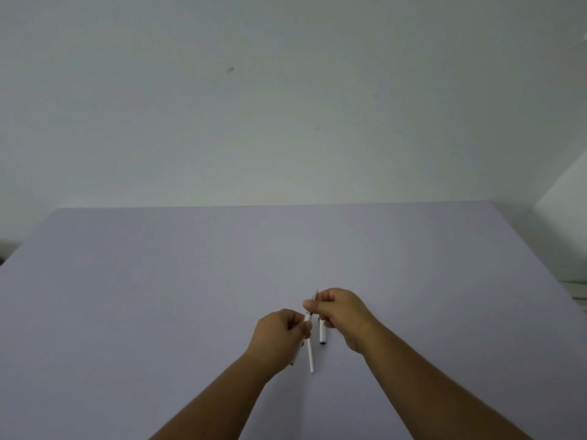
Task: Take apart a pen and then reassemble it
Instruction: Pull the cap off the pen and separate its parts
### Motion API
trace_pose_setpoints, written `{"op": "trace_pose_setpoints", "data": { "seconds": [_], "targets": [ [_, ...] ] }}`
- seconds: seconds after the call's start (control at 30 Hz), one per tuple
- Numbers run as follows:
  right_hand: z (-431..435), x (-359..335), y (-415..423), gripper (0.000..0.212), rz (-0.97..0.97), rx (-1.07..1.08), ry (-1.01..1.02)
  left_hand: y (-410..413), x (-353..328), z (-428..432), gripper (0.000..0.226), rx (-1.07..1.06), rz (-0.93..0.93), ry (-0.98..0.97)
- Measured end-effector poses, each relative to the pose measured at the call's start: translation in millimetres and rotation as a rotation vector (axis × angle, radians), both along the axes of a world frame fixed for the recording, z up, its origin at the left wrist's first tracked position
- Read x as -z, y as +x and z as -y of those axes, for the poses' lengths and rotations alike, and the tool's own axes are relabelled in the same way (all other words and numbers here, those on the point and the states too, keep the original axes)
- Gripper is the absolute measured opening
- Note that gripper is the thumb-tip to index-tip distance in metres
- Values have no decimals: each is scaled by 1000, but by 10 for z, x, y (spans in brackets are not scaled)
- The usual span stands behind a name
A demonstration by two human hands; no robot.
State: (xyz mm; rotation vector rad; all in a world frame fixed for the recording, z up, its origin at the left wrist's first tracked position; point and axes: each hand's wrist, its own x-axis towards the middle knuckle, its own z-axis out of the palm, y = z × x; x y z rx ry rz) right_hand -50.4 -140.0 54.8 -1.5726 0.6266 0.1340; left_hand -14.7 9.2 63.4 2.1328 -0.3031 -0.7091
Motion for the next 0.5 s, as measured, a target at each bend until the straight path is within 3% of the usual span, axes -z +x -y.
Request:
{"op": "trace_pose_setpoints", "data": {
  "seconds": [0.03,0.13,0.23,0.33,0.5],
  "targets": [
    [-7,-14,-3,3,13,0,17,-1,3,0,20,1,5,6],
    [8,-33,-3,12,31,-32,89,2,3,-9,20,-13,9,9],
    [-11,-40,-2,20,-8,-3,34,-1,-12,-6,19,-5,7,-6],
    [-1,-22,4,5,16,18,30,-5,-15,4,21,11,15,1],
    [12,-61,-4,14,0,7,52,11,-14,-14,19,-7,5,-7]
  ]
}}
